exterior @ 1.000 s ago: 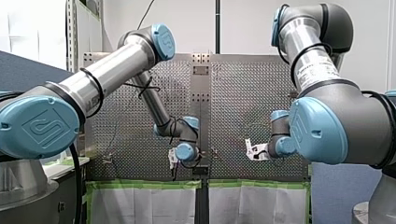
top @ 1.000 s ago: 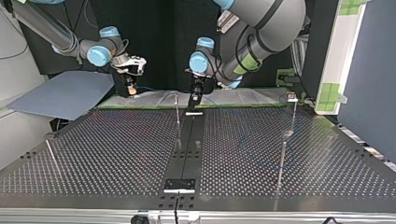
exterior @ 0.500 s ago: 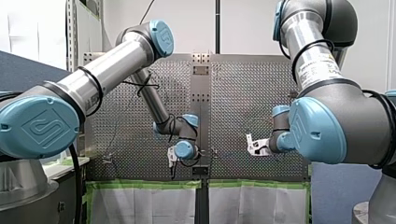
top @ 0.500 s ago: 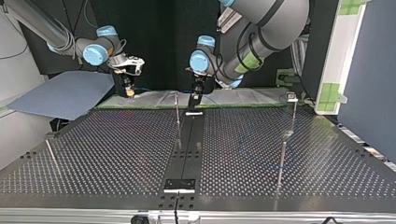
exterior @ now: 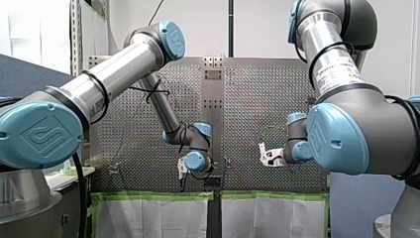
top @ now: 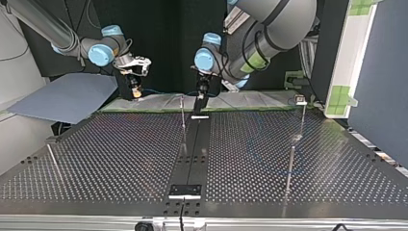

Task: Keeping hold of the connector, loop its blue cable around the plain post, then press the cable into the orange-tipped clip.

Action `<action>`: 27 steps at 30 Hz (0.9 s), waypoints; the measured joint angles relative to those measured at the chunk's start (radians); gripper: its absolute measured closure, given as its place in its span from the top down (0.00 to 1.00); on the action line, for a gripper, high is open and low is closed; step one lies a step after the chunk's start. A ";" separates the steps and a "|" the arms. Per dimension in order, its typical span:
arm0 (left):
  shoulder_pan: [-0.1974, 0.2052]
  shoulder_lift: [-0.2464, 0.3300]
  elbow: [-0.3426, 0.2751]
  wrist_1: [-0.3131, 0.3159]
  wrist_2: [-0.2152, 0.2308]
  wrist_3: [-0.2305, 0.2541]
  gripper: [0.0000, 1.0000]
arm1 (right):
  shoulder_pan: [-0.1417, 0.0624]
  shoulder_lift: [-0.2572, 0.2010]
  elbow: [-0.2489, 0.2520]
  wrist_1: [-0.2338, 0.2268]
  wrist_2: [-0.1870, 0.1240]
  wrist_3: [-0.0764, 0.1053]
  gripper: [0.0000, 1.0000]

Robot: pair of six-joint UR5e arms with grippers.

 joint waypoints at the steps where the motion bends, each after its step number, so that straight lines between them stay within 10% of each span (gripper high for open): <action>1: -0.002 0.000 -0.001 0.000 0.000 0.001 0.00 | 0.000 0.000 0.001 -0.002 0.000 0.003 0.00; 27: -0.044 -0.001 -0.008 -0.037 -0.040 0.083 0.00 | 0.010 0.036 0.014 -0.001 0.061 0.019 0.00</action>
